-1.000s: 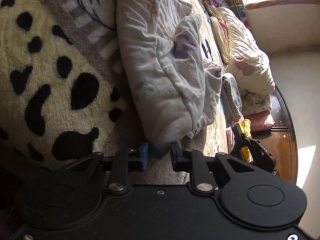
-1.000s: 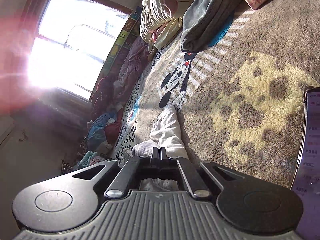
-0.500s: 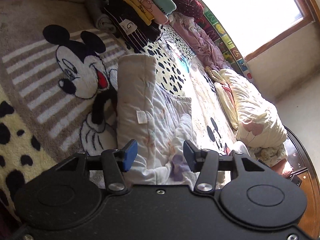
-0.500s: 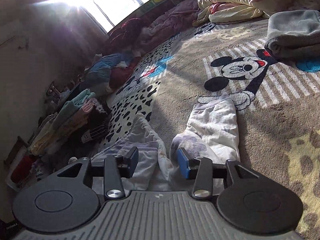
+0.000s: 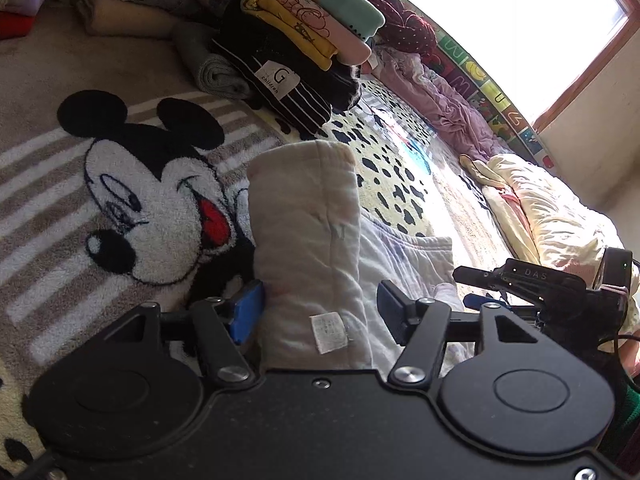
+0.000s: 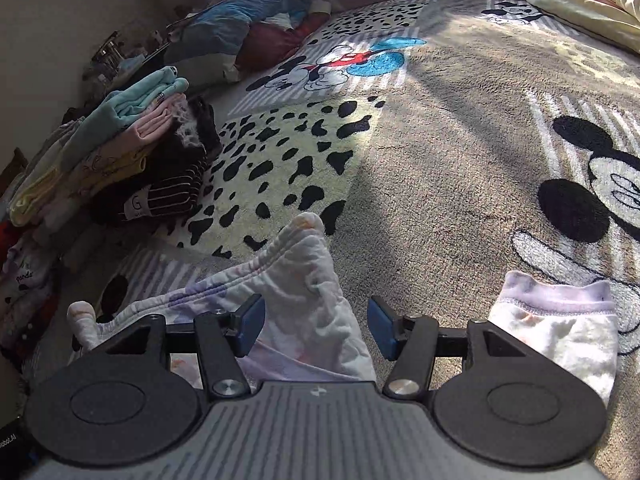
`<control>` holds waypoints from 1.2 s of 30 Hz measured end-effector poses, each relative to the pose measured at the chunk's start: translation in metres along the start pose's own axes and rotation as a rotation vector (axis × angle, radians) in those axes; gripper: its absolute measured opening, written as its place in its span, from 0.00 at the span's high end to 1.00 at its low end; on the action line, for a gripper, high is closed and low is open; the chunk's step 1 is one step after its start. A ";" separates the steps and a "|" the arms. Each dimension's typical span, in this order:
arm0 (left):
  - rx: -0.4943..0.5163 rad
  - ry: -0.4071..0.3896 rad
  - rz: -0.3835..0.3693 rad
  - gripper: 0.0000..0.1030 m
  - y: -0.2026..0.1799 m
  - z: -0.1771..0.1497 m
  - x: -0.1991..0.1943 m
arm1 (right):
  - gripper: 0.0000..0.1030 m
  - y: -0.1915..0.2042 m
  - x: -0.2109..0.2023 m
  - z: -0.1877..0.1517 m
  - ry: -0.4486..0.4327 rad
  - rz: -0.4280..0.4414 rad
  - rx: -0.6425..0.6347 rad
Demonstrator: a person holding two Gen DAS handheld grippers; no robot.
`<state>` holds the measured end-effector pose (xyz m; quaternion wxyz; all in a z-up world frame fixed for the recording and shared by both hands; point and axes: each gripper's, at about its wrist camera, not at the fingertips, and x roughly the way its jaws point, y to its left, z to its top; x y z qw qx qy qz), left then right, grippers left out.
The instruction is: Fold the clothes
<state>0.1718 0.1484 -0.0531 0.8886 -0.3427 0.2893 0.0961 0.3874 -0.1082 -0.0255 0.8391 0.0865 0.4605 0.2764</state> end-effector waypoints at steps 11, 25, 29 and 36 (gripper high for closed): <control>0.038 -0.028 0.085 0.49 0.007 -0.007 -0.001 | 0.90 -0.006 0.031 -0.002 0.042 0.083 0.012; 0.072 0.022 -0.294 0.86 -0.034 0.023 0.020 | 0.91 -0.045 -0.107 -0.017 -0.276 0.093 0.102; 0.080 0.023 -0.664 0.86 -0.061 0.042 0.032 | 0.91 -0.077 -0.163 -0.022 -0.416 0.055 0.170; 0.033 0.134 -0.408 0.58 -0.054 0.056 0.092 | 0.89 -0.112 -0.193 -0.026 -0.490 0.049 0.270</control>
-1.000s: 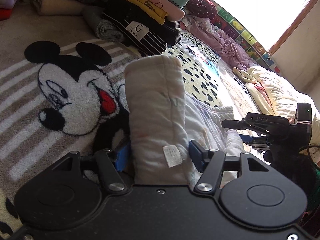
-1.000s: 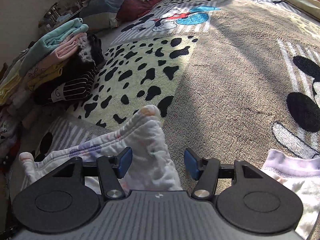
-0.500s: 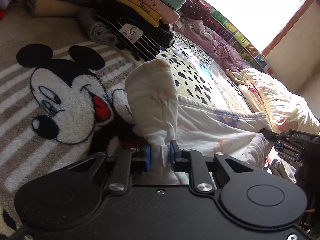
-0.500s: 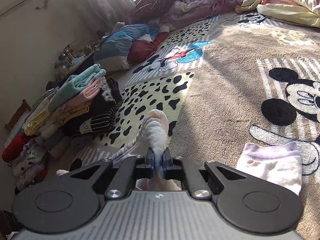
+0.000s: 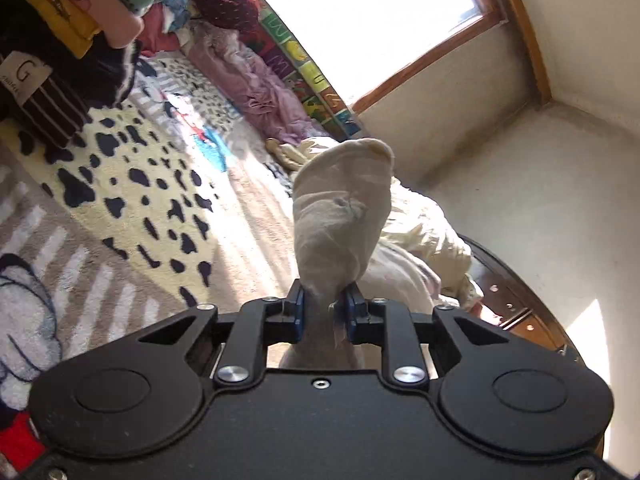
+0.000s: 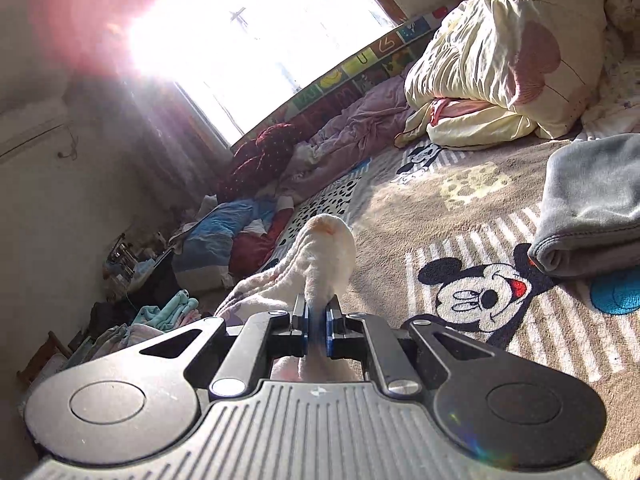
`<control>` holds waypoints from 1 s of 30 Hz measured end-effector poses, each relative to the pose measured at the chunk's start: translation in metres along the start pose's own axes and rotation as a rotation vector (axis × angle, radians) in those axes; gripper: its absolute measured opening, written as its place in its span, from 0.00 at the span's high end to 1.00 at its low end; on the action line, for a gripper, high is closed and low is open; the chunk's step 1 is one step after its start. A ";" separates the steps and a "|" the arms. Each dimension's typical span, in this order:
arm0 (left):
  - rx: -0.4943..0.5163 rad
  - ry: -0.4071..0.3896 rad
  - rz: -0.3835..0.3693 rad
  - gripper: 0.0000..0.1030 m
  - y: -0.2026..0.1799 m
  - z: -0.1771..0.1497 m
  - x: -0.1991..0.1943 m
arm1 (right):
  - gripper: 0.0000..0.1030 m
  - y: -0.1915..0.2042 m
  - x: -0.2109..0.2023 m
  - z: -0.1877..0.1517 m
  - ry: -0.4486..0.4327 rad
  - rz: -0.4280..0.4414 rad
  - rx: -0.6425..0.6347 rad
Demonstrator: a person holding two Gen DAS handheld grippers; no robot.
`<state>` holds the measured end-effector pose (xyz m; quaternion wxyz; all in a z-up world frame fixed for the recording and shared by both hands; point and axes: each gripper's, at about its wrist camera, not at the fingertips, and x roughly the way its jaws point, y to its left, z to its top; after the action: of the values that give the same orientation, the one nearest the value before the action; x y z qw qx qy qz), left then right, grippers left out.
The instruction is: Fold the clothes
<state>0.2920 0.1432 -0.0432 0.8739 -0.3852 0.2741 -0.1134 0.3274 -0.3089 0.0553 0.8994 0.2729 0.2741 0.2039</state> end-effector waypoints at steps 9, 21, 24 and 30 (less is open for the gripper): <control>0.117 -0.045 0.186 0.55 -0.009 -0.035 -0.043 | 0.54 -0.016 0.062 -0.036 0.096 -0.203 -0.027; 0.617 0.092 0.017 0.40 -0.125 -0.122 -0.048 | 0.53 -0.035 -0.045 -0.104 0.009 -0.189 0.141; 0.776 0.132 0.057 0.37 -0.139 -0.147 -0.032 | 0.53 -0.040 -0.058 -0.131 0.016 -0.218 0.178; 1.154 0.179 0.236 0.37 -0.144 -0.194 0.010 | 0.52 -0.058 -0.072 -0.174 0.034 -0.253 0.301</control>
<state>0.1919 -0.0770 -0.0482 0.9221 0.1961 0.2819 -0.1783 0.1800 -0.3243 -0.0741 0.8621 0.3644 0.3485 0.0506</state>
